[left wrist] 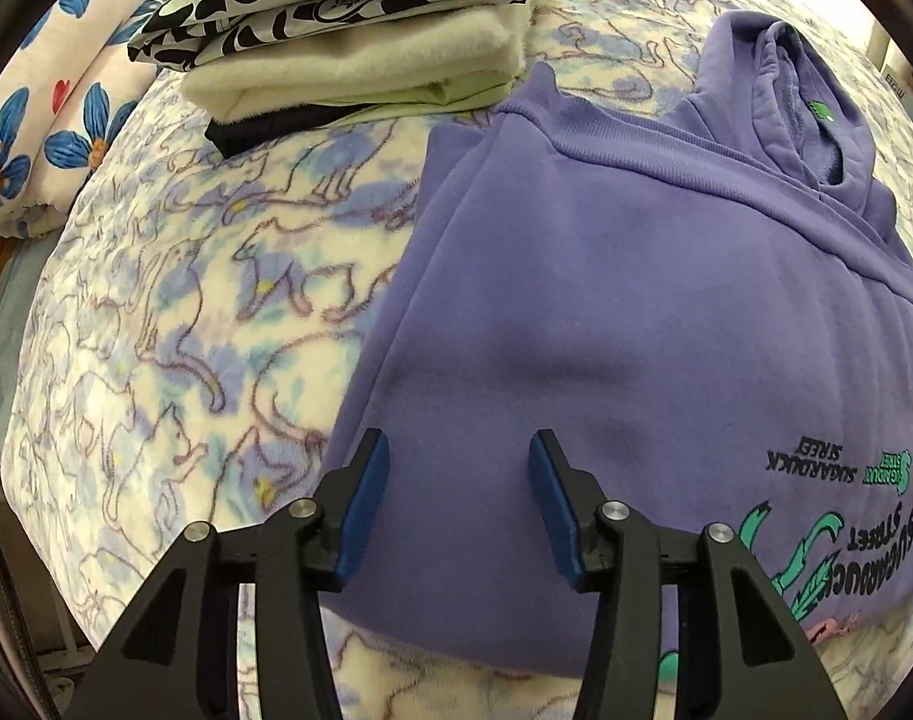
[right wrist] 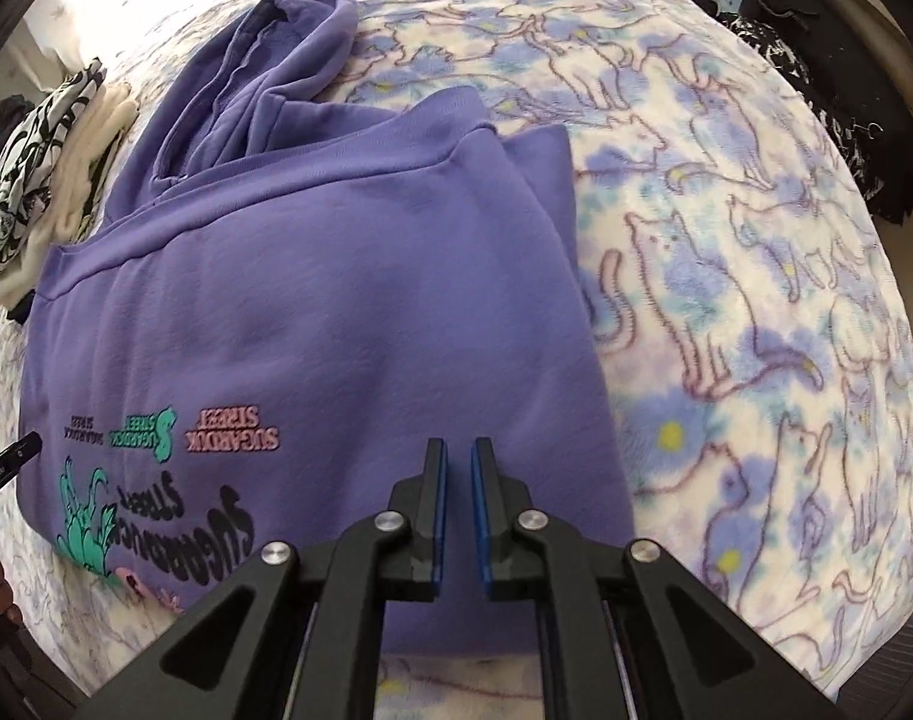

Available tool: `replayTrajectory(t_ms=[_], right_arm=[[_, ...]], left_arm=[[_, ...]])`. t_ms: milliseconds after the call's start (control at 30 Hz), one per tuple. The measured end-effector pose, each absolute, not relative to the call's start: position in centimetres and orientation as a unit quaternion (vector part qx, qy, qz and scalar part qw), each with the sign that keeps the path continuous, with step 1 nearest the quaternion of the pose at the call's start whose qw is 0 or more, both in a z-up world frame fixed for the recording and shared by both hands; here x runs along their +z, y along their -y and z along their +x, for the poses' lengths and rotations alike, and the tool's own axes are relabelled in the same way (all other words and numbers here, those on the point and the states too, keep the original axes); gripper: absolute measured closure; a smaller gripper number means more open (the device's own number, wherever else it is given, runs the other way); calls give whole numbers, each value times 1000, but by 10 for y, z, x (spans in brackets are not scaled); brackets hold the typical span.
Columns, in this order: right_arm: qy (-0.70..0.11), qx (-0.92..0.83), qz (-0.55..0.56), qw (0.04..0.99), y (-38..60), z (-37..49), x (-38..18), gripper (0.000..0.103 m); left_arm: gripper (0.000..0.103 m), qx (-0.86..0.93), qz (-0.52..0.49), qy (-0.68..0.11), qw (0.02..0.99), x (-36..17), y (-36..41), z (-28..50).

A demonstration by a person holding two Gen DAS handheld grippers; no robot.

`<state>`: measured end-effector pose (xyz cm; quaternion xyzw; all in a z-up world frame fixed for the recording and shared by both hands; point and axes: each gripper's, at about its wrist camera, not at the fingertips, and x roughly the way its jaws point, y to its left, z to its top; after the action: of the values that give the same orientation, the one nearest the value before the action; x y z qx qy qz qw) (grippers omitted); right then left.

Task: Fold large clothes

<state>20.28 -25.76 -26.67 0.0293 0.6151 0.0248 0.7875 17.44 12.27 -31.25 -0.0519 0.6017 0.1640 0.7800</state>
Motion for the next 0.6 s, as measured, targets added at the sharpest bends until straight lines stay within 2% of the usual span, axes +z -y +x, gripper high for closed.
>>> replayTrajectory(t_ms=[433, 600], right_arm=[[-618, 68, 84, 779, 243, 217, -246, 95], [-612, 81, 129, 776, 245, 239, -233, 95]], left_arm=[[53, 138, -59, -625, 766, -292, -102, 186], [49, 113, -49, -627, 770, -273, -87, 212]])
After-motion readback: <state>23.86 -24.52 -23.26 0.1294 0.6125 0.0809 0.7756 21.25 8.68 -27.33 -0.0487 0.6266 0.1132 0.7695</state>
